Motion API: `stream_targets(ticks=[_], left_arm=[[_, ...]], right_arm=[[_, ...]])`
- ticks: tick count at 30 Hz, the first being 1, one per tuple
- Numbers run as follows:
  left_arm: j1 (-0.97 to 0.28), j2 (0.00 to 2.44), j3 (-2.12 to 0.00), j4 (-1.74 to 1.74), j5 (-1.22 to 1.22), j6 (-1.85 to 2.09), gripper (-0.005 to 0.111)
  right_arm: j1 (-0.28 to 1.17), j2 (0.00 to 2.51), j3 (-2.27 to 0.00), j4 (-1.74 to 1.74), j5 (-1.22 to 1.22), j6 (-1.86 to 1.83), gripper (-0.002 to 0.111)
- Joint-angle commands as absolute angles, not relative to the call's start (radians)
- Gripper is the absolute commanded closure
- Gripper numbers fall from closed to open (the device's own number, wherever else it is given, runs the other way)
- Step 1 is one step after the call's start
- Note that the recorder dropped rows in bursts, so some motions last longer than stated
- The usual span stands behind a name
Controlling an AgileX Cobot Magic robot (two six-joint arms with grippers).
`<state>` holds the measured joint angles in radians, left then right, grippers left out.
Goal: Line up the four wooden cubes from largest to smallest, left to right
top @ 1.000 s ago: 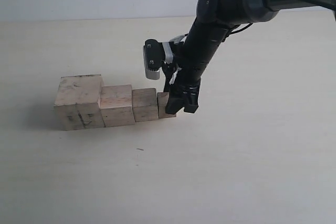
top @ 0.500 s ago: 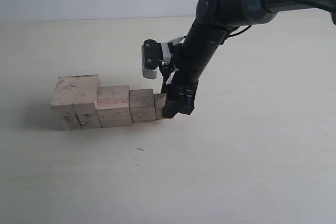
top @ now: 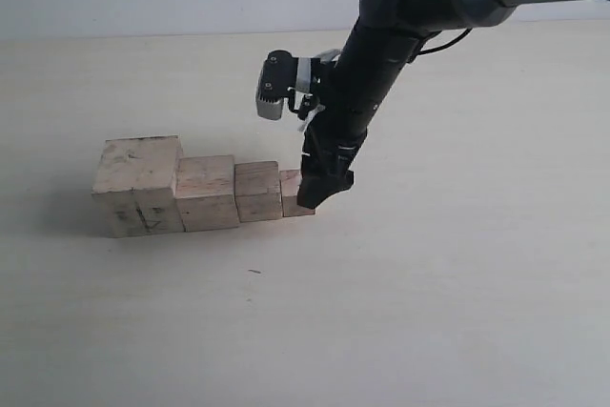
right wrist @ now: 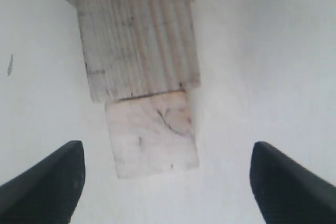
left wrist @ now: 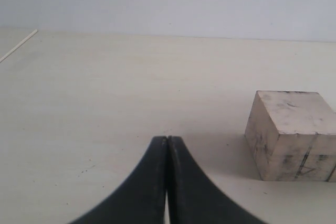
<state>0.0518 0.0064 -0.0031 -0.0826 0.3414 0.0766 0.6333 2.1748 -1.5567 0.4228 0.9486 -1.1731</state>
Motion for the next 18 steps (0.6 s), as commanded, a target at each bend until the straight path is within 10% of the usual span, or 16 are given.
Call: stream_targets(ticks=[1, 10, 18], left_arm=[[0.048, 0.0, 0.0, -0.088, 0.33, 0.074, 0.107], [0.048, 0.0, 0.0, -0.088, 0.33, 0.074, 0.107], [0.048, 0.0, 0.0, -0.088, 0.33, 0.074, 0.107]], right_arm=[[0.633, 2.099, -1.553, 0.254, 1.062, -0.936, 0.027], [0.633, 1.968, -1.553, 0.146, 1.089, -0.592, 0.037], [0.633, 1.983, -1.553, 0.146, 1.085, -0.484, 0.088]])
